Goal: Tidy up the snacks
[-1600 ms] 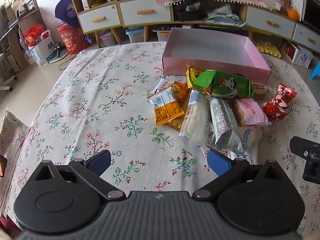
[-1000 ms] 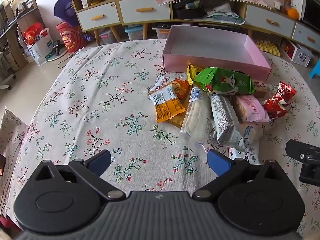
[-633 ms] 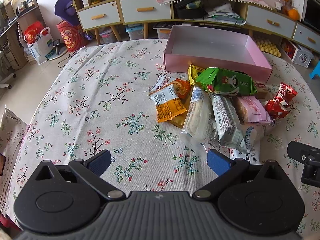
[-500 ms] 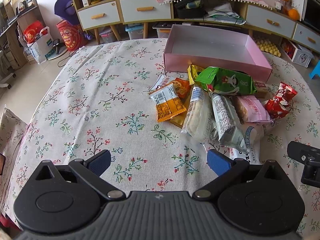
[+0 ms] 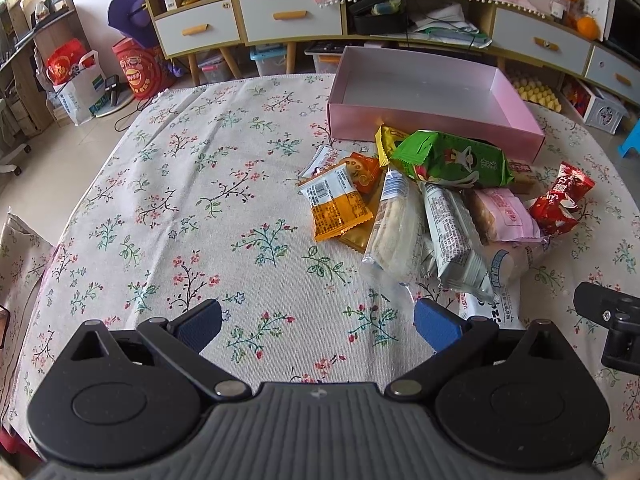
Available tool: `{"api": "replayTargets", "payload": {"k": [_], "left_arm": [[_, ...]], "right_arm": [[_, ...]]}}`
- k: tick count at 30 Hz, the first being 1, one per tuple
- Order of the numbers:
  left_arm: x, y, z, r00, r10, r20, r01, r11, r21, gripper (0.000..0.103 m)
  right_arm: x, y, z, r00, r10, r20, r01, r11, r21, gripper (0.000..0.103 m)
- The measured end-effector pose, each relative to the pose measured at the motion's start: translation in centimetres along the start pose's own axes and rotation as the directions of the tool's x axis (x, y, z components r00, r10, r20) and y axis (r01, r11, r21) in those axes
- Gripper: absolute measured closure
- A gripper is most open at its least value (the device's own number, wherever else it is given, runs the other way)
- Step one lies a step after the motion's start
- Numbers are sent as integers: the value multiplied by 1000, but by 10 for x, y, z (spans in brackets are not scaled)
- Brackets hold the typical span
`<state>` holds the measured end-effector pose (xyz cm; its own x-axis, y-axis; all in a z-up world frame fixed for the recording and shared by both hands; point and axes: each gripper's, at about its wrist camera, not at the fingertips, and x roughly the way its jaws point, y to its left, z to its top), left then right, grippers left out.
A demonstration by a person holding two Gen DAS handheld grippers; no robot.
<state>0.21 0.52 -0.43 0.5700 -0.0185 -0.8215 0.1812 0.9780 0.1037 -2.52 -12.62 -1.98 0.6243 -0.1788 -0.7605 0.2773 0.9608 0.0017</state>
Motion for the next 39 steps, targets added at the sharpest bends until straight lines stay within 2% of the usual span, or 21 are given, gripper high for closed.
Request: {"api": "replayTargets", "payload": {"k": [39], "left_arm": [[2,3,-2,1000,-8,-13,8,1000,-9,0]], "right_arm": [[4,1,-2,1000,6,-29,-6,1000,-3,0]]}}
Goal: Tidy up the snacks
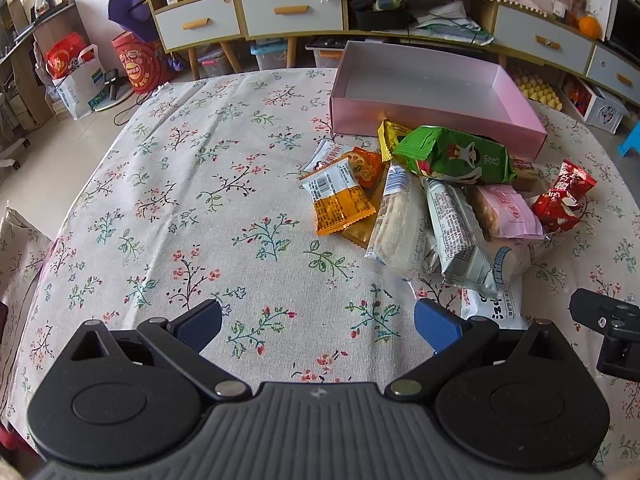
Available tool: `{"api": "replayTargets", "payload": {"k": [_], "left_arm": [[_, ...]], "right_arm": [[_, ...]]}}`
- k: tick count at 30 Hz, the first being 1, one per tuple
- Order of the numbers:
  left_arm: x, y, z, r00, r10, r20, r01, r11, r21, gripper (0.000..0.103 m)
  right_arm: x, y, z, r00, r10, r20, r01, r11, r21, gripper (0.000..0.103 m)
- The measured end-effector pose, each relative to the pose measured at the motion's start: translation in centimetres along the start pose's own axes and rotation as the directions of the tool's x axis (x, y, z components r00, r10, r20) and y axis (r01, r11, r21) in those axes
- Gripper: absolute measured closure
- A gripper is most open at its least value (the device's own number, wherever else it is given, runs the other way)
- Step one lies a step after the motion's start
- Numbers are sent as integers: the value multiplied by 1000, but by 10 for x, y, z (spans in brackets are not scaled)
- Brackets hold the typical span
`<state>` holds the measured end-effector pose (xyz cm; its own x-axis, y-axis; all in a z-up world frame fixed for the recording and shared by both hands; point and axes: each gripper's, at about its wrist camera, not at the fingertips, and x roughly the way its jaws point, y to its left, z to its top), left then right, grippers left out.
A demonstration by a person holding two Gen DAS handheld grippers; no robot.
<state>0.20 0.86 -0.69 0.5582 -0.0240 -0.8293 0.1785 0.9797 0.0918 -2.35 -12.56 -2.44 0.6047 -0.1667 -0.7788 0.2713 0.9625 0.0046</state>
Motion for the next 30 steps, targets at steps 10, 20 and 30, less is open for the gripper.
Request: {"api": "replayTargets", "payload": {"k": [10,20,30], "left_arm": [[0,0,1,1000,-6,-2,6,1000,-1,0],[-1,-3,5,1000,-17,2,17,1000,22,0],[-4,0,27,997,-72,24,71,996,57,0]], "right_arm": [[0,0,0,1000,0,1,0,1000,0,0],[-2,-2,4,1000,1,5,-1,1000,12,0],[-15,-2,27,997,15,78,-14,1000,-19,0]]}}
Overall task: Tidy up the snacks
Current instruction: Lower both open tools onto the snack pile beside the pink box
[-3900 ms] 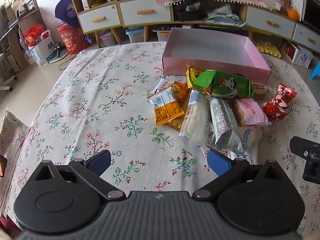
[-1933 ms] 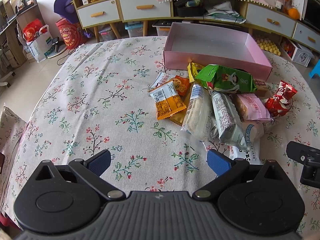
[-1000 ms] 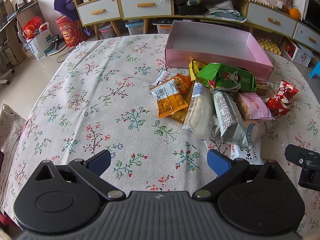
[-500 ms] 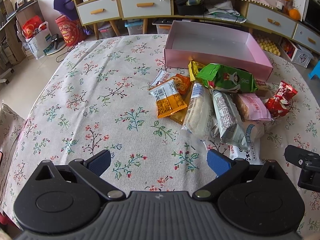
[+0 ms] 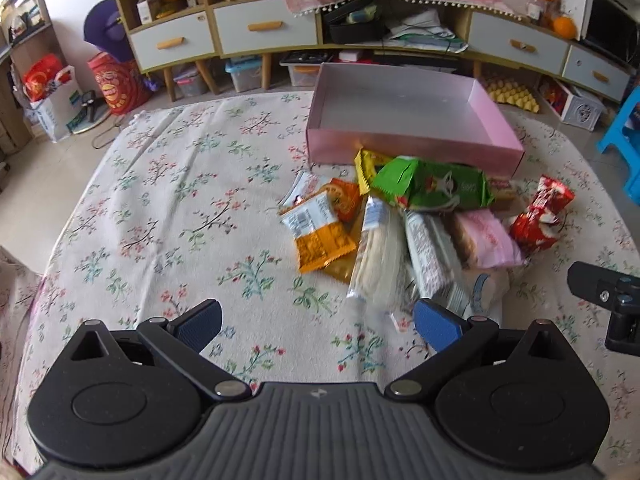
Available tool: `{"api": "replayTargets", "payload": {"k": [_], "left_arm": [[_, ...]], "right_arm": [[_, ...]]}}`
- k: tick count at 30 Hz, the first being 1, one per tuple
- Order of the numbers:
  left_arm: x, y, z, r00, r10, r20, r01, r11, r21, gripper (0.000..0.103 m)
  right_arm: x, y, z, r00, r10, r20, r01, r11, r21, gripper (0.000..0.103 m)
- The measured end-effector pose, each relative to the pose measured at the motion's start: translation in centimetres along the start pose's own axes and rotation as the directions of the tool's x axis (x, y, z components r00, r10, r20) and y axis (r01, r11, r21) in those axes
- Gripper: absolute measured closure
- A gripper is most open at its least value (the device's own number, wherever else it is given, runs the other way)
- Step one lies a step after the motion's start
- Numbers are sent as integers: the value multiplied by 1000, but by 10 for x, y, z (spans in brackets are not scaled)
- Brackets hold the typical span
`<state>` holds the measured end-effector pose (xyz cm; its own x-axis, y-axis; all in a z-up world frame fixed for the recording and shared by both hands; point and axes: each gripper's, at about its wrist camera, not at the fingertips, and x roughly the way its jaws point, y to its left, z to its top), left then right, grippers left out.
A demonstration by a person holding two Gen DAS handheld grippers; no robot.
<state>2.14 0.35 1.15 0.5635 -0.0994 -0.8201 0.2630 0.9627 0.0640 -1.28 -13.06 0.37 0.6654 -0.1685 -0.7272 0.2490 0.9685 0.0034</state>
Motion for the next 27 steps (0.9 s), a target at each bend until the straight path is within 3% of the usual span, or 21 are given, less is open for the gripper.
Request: {"api": "replayTargets", "payload": {"k": [7,12,16,23,27], "left_arm": [[9,4,20,999,-28,32,26,997,73,0],[26,16,38,998,-50,27,50,998,34,0],[43,28,41,991,-131,16,131,991,-11,3],[66,25,42,945,-325,-45,322,945,-50,31],[71,23,42,931,-358,-72,354,933,-63,50]], "right_arm": [[2,-2,29,998,56,28,-55,998,-26,0],[17,-8,48,993,117,18,-117,993,1,0],[43,-16,50,982,189,-6,-188,979,80,0],[70,-20,49,941,336,-32,-324,926,196,4],[83,-21,47,939,340,-56,-318,918,238,22]]}}
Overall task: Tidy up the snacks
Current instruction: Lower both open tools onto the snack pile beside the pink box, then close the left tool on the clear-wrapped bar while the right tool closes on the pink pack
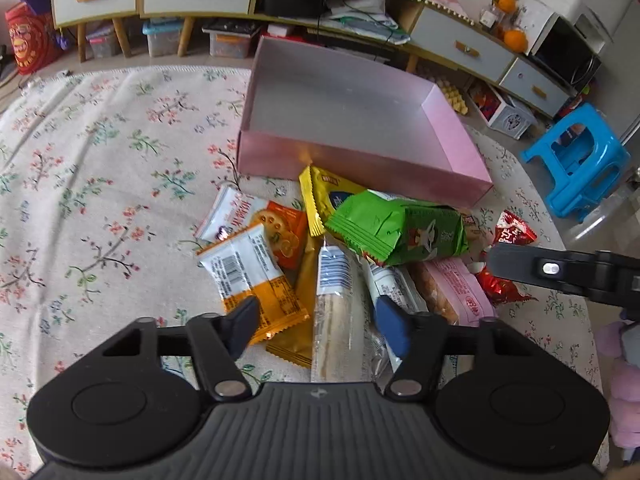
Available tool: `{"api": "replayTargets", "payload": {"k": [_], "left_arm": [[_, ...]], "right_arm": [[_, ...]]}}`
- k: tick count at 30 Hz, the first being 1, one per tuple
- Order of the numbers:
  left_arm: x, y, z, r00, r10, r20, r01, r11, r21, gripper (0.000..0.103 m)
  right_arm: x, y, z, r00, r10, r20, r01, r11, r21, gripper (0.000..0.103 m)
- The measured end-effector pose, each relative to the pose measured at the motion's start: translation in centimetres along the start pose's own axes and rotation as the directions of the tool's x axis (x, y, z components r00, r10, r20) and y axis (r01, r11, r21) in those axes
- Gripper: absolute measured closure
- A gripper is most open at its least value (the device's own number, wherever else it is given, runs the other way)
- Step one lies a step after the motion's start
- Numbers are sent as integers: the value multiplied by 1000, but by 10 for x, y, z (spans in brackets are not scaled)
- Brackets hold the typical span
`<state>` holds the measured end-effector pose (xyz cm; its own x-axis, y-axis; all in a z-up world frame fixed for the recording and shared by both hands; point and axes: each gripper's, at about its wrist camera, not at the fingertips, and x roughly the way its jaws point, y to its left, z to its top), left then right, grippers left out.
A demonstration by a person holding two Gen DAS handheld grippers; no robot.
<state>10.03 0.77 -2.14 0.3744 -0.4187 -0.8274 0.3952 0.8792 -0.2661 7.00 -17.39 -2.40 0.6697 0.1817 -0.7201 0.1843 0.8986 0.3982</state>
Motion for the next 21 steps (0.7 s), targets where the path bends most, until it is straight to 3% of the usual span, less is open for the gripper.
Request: {"api": "replayTargets", "payload": {"k": [2,6,11,21], "left_arm": [[3,2,0,1000,-19,-17,19,1000,-17,54],[12,10,1,999,-34,-39,32,998,-53,57],[9,9,2,998,-25,-49,22,998,-61,64],[18,8,1,995,-51,-80,47,998,-45,75]], "right_arm": [[7,-2,-1,1000,-23,-17,23,1000,10,30],[9,-2,-3,998,-55,-5,54,998,-13,31],[5,7,-6,998,-55,10,55,997,-44,50],[25,13,-13,994,-86,-72,80,994,-72,59]]}}
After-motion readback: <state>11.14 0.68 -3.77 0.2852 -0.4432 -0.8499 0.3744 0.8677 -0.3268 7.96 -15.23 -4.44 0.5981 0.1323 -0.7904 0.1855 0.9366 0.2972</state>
